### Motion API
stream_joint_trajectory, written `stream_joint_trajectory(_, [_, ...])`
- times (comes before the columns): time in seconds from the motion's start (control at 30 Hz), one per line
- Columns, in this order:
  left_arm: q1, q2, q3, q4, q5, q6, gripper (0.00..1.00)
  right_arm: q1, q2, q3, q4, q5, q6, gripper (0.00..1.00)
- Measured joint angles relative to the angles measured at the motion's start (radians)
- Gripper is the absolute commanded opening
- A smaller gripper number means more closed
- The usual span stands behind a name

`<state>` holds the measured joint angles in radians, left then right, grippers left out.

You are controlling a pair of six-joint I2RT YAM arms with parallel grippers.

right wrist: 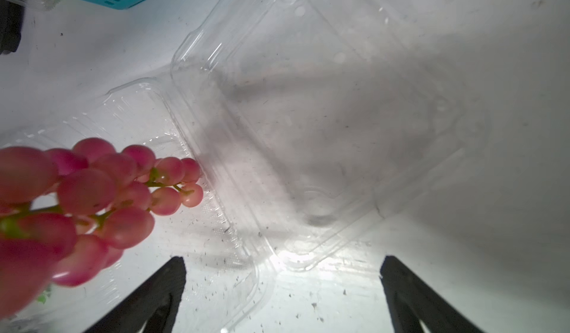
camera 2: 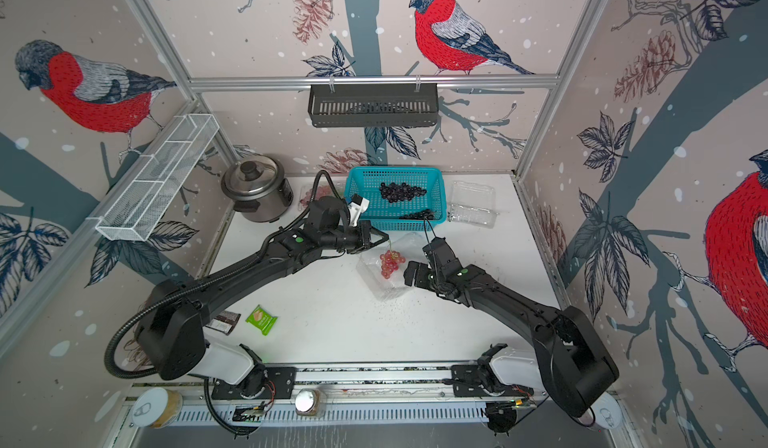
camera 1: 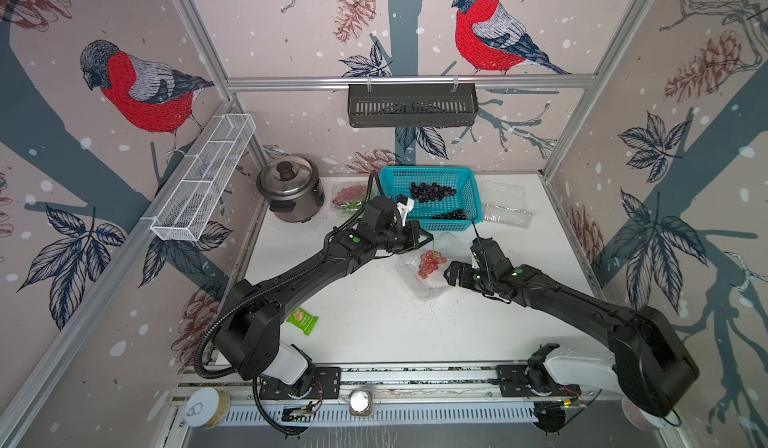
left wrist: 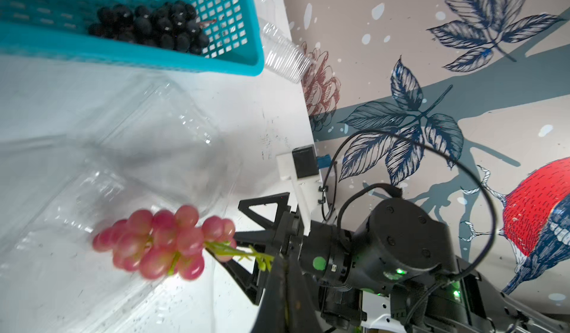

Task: Pack grapes into containers
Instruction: Place the grape into the packing box.

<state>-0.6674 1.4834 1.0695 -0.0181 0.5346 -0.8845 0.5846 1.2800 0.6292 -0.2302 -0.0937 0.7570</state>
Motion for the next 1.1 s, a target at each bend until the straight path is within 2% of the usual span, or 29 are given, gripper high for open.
stream_joint_trajectory(0.2, [0.000, -0.043, -0.135, 0.026, -0.017, -0.007, 0.00, 0.003, 0.031, -0.010, 0.008, 0.015, -0.002, 1.00])
stream_joint_trajectory(0.47, [0.005, -0.079, -0.224, 0.035, -0.040, -0.008, 0.00, 0.005, 0.033, -0.005, 0.008, 0.041, -0.011, 1.00])
stream_joint_trajectory(0.9, [0.069, -0.076, -0.268, 0.043, -0.036, -0.008, 0.00, 0.000, 0.056, -0.006, 0.022, 0.048, -0.027, 0.99])
stream_joint_trajectory(1.1, [0.071, -0.060, -0.270, 0.080, -0.029, -0.015, 0.00, -0.095, -0.047, -0.084, 0.067, -0.013, 0.010, 0.92])
